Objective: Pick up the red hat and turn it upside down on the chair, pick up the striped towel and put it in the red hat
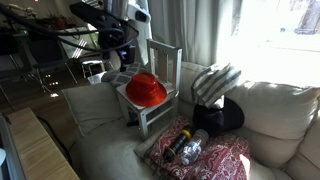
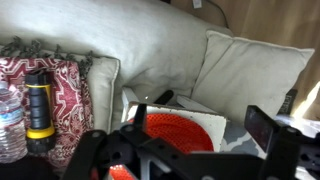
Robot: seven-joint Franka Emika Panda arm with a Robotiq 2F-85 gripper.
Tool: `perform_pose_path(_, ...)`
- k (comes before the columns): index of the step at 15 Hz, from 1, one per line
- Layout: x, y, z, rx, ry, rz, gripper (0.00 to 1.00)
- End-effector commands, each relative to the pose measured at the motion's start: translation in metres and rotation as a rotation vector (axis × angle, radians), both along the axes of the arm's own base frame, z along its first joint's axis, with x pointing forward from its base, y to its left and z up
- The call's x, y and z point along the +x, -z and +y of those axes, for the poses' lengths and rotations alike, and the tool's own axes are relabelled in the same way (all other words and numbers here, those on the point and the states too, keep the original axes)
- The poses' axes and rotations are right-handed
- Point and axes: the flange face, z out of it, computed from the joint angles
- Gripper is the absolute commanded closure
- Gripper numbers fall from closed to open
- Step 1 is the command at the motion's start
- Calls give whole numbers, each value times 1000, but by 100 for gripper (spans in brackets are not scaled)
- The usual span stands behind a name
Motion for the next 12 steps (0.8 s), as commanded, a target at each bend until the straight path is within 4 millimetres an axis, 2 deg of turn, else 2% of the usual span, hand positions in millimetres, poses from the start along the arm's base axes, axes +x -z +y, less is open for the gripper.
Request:
perform_pose_path(1, 42, 45, -16, 166, 45, -7, 0)
perform_pose_path(2, 52, 53, -21, 201, 75, -32, 0)
perform_pose_path(5, 81, 96, -18, 288, 150, -71, 0)
perform_pose_path(6, 60, 62, -18, 223, 131, -66, 0)
perform_pose_path(9, 77, 93, -16, 254, 146, -59, 0)
perform_pose_path(12, 81, 96, -17, 257, 148, -60, 0)
